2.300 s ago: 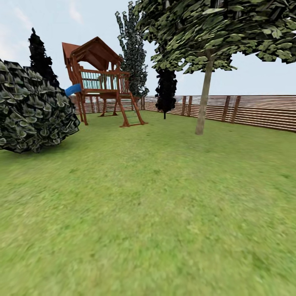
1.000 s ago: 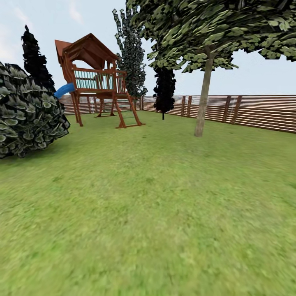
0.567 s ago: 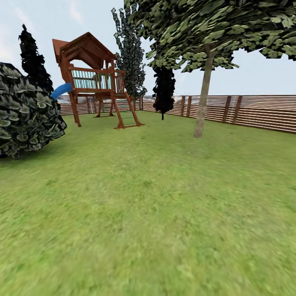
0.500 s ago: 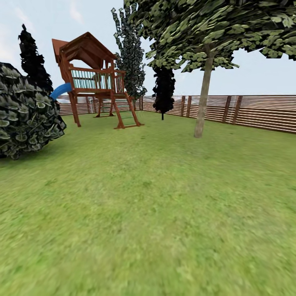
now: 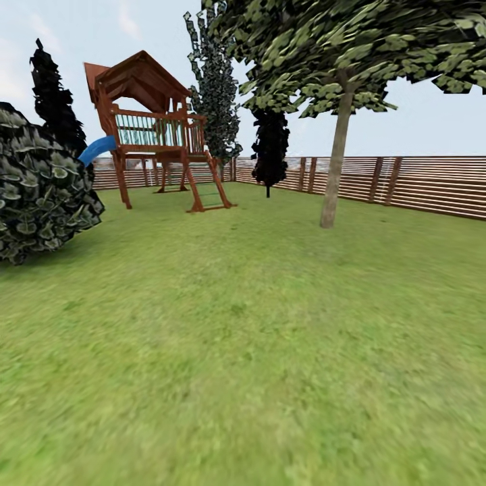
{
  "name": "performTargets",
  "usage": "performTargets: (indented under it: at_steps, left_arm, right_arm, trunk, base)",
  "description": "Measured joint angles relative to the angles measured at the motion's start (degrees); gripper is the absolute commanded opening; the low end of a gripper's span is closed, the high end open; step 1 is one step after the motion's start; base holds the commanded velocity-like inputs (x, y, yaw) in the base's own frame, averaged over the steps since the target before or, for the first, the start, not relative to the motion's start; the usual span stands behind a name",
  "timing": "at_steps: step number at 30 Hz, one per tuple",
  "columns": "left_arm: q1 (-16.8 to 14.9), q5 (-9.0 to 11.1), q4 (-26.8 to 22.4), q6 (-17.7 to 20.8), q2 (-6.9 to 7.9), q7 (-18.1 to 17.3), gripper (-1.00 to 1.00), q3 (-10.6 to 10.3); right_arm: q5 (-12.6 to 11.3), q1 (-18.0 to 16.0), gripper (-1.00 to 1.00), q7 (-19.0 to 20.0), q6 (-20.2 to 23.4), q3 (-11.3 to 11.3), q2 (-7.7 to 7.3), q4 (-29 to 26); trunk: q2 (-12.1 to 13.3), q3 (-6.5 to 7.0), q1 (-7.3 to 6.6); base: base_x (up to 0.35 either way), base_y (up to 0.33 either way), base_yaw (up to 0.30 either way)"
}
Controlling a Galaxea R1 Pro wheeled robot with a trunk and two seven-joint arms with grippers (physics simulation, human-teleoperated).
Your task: Take the three Easter eggs out of the wicker basket on the lawn in the garden, then place them on the lawn next to a single tree (choose any tree) so that all three eggs are next to the same tree and none are left in the basket.
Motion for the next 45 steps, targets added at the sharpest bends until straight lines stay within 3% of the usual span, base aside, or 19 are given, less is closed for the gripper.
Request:
performTargets:
  at_steps: [9, 45]
  left_arm:
    - [0.0, 0.0, 0.0, 0.0, 0.0, 0.0, 1.0, 0.0]
    - [0.0, 0.0, 0.0, 0.0, 0.08, 0.0, 1.0, 0.0]
  right_arm:
    - [0.0, 0.0, 1.0, 0.0, 0.0, 0.0, 0.0, 0.0]
    - [0.0, 0.0, 1.0, 0.0, -0.1, 0.1, 0.0, 0.0]
  trunk:
    - [0.0, 0.0, 0.0]
    - [0.0, 0.0, 0.0]
  base:
    - [0.294, -0.15, 0.184]
    - [0.294, -0.15, 0.002]
